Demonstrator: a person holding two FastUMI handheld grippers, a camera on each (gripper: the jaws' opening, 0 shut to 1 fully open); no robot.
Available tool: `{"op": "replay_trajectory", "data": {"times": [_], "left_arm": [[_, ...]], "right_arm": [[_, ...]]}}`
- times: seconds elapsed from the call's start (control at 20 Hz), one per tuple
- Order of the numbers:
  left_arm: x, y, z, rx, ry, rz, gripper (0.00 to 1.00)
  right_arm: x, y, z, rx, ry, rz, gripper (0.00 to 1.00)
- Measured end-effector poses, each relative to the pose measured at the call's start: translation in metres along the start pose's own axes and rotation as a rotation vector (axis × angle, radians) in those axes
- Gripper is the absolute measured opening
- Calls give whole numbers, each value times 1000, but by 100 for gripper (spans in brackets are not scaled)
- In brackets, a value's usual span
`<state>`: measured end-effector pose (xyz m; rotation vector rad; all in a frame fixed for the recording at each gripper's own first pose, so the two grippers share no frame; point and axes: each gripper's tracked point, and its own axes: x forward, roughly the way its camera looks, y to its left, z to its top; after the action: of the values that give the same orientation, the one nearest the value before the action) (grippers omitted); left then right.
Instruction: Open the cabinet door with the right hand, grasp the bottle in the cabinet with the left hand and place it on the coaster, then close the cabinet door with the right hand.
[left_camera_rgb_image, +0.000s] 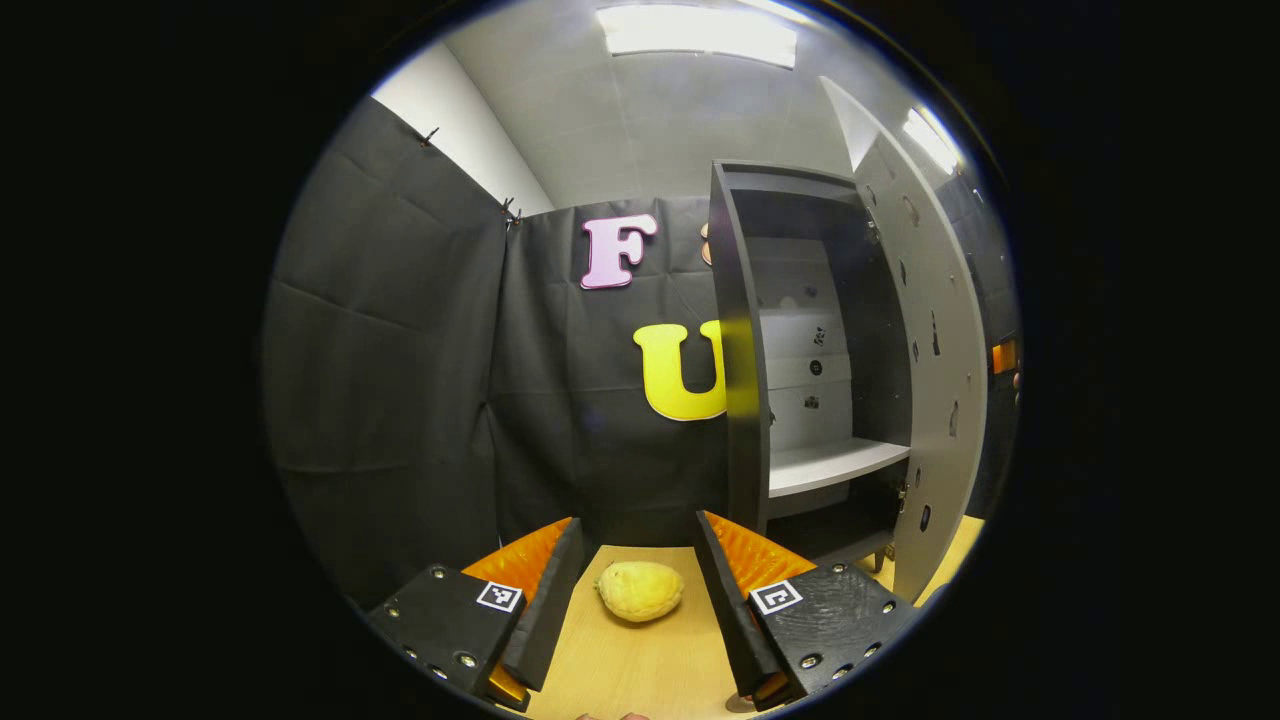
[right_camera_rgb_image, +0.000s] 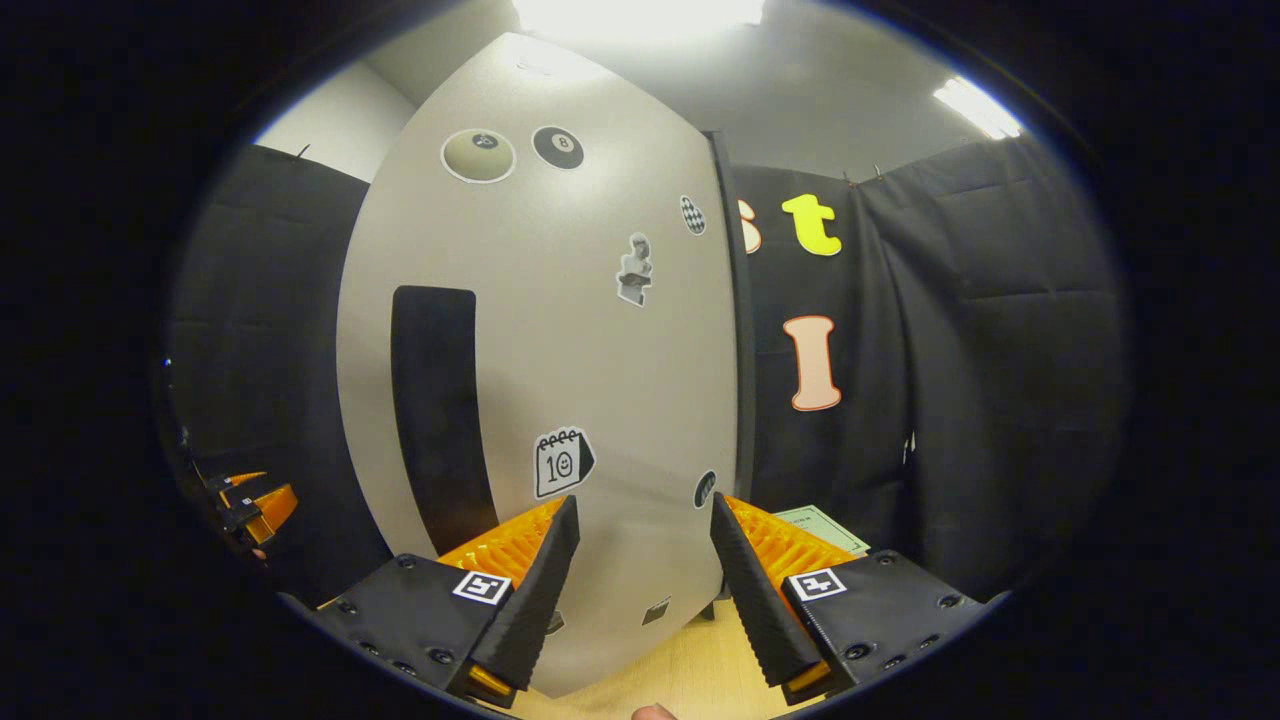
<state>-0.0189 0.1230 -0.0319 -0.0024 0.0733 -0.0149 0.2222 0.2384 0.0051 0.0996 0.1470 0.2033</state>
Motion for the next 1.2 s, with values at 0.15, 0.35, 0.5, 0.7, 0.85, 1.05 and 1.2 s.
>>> {"op": "replay_trajectory", "data": {"times": [0.15, 0.35, 0.5, 0.7, 0.85, 1.05, 1.2], "left_arm": [[13, 15, -11, -4, 13, 5, 65], [21, 39, -24, -13, 27, 25, 65], [19, 59, -32, -13, 37, 51, 65], [15, 88, -38, -8, 52, 95, 65], [10, 101, -37, -3, 55, 119, 65], [8, 89, -29, 17, 52, 104, 65], [7, 60, -14, 19, 25, 80, 65]], "right_arm": [[19, 29, 3, -8, -5, 45, 86], [53, 67, 10, -34, -14, 101, 86], [79, 88, 17, -62, -24, 114, 86], [91, 97, 24, -54, -38, 112, 86], [104, 102, 24, -41, -38, 116, 86], [112, 102, 28, -48, -35, 120, 87], [96, 94, 34, -54, -60, 143, 89]]}}
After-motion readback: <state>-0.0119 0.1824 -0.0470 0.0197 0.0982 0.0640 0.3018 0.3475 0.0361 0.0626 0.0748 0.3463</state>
